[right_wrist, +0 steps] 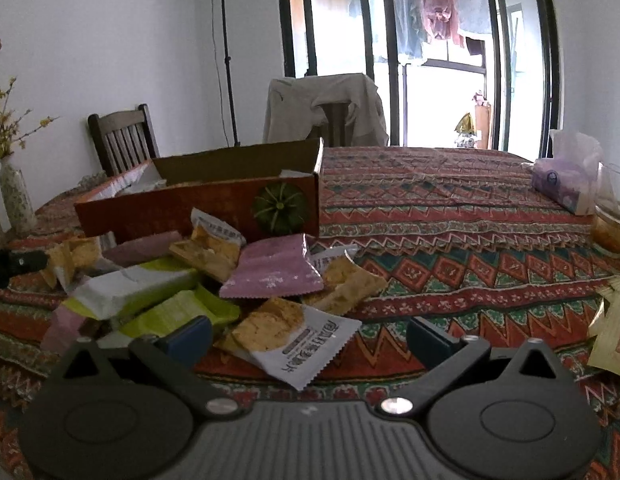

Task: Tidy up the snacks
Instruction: 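Move both grippers back toward the remaining snack pile, then grasp a white printed wrapper with the right gripper while the left grasps a pink packet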

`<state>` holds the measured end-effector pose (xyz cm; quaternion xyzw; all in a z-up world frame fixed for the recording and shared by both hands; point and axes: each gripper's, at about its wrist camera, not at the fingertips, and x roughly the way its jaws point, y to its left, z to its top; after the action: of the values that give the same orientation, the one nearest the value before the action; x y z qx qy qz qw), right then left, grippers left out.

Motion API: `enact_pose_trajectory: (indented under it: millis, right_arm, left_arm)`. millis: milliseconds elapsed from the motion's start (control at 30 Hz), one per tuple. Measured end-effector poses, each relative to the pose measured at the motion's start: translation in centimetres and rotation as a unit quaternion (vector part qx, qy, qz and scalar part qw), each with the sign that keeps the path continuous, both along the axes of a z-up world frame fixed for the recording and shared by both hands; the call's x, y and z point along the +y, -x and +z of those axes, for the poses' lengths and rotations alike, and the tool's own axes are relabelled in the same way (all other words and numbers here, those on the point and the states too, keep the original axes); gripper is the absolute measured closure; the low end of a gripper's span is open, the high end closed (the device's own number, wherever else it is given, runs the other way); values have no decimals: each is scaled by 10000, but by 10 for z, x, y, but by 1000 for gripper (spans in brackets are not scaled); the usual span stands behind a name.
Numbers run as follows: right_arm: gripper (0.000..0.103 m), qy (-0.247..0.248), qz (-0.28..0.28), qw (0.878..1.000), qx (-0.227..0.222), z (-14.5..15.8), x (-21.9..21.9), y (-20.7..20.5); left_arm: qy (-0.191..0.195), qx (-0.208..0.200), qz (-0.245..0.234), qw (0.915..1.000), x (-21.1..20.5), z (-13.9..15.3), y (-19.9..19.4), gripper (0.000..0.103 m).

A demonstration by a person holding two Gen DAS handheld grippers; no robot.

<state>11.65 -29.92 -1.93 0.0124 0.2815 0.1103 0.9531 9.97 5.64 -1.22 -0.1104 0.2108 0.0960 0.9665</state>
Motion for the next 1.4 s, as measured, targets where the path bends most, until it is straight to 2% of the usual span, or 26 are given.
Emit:
enact_pose_trajectory:
  millis: [433,633,733,800,833,900,967,1267,1400]
  right_arm:
    - [0,577,22,9973,460,-13,30,-36]
    - [3,478,107,9968,628,-17,31,-42]
    - [17,454,239,9975,491,-17,33,-36]
    - [36,384,286,9981,377,-16,33,-29]
    - [41,359,317,9983,320,-16,34,-26]
    - [75,275,405,9985,234,-15,36,-19]
    - [89,169,510,9984,191,-13,37,-15]
    - [91,201,503,9979,-364,-2,39,10]
    - [91,233,438,9973,-536,4,35,18]
  left_arm:
    - [94,-47,-9,9999,3,-1,1,0]
    - [106,-79,-18,9999,3,-1,2,0]
    - [118,-116,-3,9999,3,-1,3,0]
    - [119,-120,7,9999,3,-1,4,0]
    - [120,-126,8,9998,3,-1,4,0]
    - [115,-136,11,9998,3,-1,4,0]
    - [117,-153,5,9998,3,-1,5,0]
    - [69,-151,54,9998,1,0,7,0]
    - [206,283,-188,9992,-3,3,3,0]
